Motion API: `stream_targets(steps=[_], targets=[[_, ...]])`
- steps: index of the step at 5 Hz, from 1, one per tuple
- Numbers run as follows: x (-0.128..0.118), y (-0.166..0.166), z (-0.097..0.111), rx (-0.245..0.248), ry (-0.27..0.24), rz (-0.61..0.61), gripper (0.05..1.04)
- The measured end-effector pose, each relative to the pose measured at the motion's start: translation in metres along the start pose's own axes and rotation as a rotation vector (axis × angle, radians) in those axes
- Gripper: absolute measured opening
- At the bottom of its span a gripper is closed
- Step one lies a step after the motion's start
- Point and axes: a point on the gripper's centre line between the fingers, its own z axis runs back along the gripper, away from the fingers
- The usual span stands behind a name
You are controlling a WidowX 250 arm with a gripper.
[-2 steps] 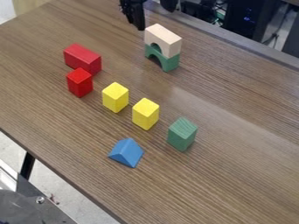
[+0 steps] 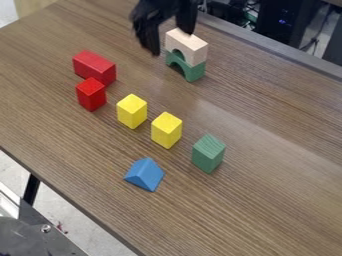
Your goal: It took the yellow cube and put it on top of the arch
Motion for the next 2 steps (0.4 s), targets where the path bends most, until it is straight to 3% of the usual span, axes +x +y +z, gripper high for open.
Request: stream_targets(steps=[2], targets=[[-0.004,0.024,-0.001,0.057,-0.009,0.110,0.999]])
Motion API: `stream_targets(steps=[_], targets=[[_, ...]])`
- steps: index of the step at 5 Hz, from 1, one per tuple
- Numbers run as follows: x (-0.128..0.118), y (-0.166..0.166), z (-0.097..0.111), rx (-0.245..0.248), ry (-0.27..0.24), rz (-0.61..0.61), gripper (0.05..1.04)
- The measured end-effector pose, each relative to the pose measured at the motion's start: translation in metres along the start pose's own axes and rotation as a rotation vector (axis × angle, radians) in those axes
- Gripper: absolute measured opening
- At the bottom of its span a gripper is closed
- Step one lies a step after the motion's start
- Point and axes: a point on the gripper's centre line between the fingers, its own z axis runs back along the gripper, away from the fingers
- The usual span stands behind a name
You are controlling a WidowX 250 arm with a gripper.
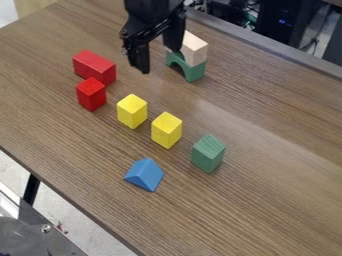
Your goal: It took the yellow cube and put it on top of the arch
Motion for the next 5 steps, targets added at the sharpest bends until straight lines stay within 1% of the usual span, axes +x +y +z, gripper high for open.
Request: stream_targets(steps=[1,2,3,4,5], targets=[[0.000,0.010,-0.001,0.043,-0.011,0.069,0.999],[0.003,0.017,0.000,0.089,-0.052,0.111,0.999],[0.003,0.026,-0.006,0.111,-0.051,0.123,0.999],[0.002,0.032,-0.011,0.124,-0.038,0.123,0.999],[-0.003,0.038,-0.017,0.130,-0.010,0.119,0.999]])
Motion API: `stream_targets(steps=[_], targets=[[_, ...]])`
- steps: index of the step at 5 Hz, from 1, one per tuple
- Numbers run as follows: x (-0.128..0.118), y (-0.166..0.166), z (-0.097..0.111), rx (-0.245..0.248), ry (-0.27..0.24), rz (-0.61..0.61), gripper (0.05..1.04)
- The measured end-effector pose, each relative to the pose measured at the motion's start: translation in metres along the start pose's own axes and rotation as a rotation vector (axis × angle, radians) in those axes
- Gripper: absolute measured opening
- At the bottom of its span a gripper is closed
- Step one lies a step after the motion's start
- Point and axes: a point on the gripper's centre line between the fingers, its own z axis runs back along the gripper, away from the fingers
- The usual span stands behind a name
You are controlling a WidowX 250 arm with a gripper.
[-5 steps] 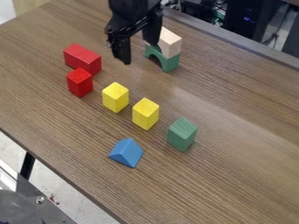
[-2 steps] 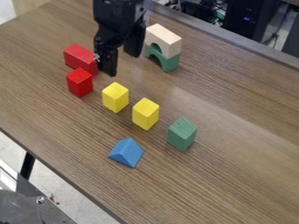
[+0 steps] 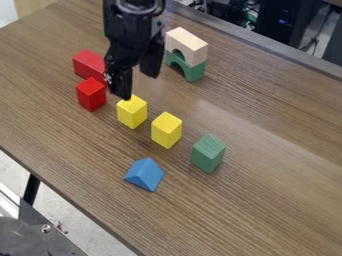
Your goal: It took the yellow cube and put it on top of the arch
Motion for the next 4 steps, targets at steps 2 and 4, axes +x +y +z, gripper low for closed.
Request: stream_targets(steps=[2,4], targets=[[-0.002,0.000,-0.012,-0.008,0.001,-0.046,0.999],[-0.002,0.001,-0.017,-0.011,-0.004,-0.053,0.999]])
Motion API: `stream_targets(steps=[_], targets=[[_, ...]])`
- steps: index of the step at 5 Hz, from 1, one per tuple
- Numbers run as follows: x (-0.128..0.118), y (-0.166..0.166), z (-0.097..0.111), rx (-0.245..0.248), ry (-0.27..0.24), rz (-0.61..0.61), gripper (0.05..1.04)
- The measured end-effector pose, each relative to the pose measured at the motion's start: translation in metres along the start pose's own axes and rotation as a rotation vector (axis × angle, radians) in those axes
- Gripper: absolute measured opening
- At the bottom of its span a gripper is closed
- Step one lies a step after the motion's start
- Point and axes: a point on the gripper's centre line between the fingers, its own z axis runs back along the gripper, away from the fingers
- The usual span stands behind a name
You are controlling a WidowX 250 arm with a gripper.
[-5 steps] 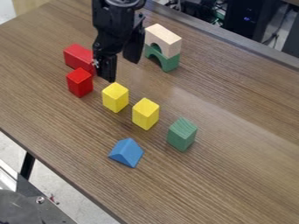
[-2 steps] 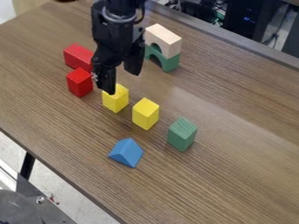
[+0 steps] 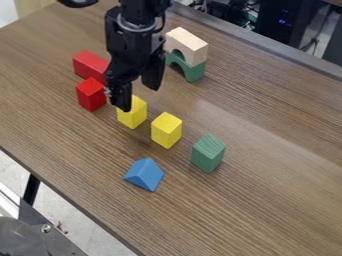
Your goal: It took the yellow cube and put it on top of the arch
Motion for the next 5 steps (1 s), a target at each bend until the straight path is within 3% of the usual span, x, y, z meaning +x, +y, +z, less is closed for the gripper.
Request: stream_targets(steps=[3,4,5], targets=[[0.0028,0.0102,-0.0118,0.003,-0.004,0.072,0.958],[0.0059,0.0095,-0.0129,-0.011,0.000,0.088,0.674],[0.0078,0.0085,-0.0124,-0.018,0.015,0.090,0.501]])
